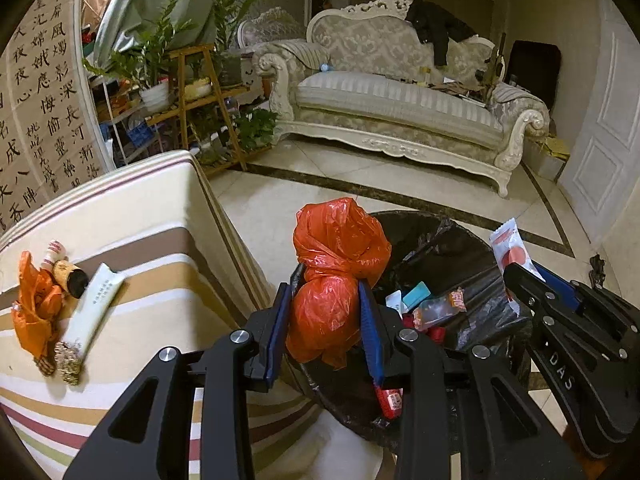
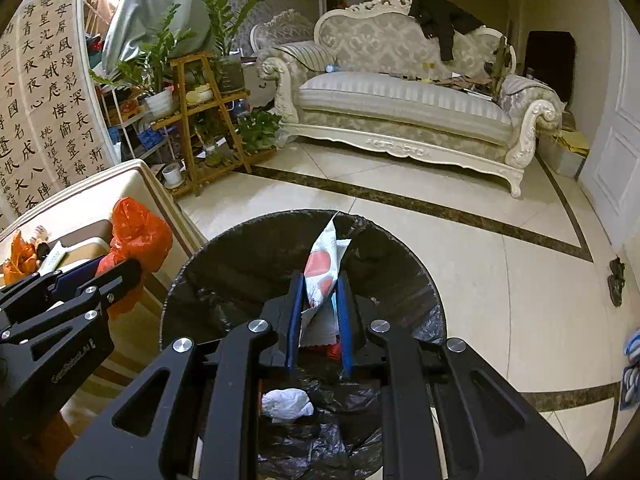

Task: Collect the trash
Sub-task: 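Carry red bag and snack packet over the bin and open both tools, then return to the table and grasp the orange plastic bag with the left tool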

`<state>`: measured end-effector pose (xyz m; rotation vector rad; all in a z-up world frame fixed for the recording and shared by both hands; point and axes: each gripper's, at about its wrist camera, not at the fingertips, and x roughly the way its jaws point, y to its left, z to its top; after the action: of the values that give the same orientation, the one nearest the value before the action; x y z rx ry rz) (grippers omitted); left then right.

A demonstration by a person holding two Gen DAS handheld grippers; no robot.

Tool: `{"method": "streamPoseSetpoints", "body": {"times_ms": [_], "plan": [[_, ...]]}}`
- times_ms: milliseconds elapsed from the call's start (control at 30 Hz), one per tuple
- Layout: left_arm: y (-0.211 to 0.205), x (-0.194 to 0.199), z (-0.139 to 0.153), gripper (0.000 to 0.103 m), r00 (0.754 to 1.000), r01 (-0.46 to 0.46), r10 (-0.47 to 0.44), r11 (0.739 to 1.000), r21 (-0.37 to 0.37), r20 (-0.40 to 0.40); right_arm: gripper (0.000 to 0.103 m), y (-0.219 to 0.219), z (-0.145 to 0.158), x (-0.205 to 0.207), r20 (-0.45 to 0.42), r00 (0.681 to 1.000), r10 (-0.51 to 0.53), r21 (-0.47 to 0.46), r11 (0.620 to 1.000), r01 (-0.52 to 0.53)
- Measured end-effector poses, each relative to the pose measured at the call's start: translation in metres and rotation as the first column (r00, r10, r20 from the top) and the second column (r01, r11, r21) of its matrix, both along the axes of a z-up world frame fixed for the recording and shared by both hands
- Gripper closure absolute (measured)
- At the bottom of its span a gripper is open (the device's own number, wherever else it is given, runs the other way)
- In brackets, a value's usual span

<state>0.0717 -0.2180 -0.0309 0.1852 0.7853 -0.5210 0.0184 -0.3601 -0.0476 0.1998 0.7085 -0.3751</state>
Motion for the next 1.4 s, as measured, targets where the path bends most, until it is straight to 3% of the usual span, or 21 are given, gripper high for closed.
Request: {"method": "streamPoseSetpoints", "body": {"times_ms": [100,267,333,567,633,800,1033,1400], "plan": [[-0.005,0.002,-0.002,0.069,1.000,0.007,-0.007,1.000,0.011,-0.008,0.087,-0.002,-0.003,0.001,-0.006,1.000,-0.009,0.003,1.000,0.009],[-0.008,0.003,-0.004,0.055,1.000,0.012,-0.012,1.000,0.022,-0.007,0.085,-0.005,-0.006,0.000,-0.011,1.000,-0.021,0.010,1.000,0.021],[-0.006,0.002,-0.003,0.048,1.000,0.005,-0.005,1.000,0.018,0.000,0.074,-0.006,-0.006,-0.001,-0.010,1.000,-0.026,0.007,1.000,0.026],[-0.003,0.002,0.000,0.037,1.000,-0.007,0.006,1.000,0.016,0.016,0.071,-0.006,-0.003,-0.007,0.002,0.999,-0.043,0.007,0.999,0.043],[-0.002,0.000,0.000,0.032,1.000,-0.007,0.007,1.000,0.017,0.024,0.065,-0.006,-0.002,-0.009,0.006,0.999,-0.048,0.005,0.999,0.048],[0.000,-0.003,0.002,0.030,0.999,-0.014,0.013,1.000,0.020,0.037,0.063,-0.007,0.000,-0.013,0.013,0.998,-0.055,0.006,0.998,0.055],[0.008,-0.003,0.008,0.027,0.998,-0.038,0.037,0.999,0.010,0.041,0.051,-0.007,0.004,-0.015,0.022,0.998,-0.062,0.007,0.998,0.062],[0.032,-0.003,0.018,0.026,0.995,-0.078,0.077,0.997,0.010,0.058,0.046,0.006,0.015,-0.013,0.032,0.998,-0.048,0.011,0.999,0.047]]}}
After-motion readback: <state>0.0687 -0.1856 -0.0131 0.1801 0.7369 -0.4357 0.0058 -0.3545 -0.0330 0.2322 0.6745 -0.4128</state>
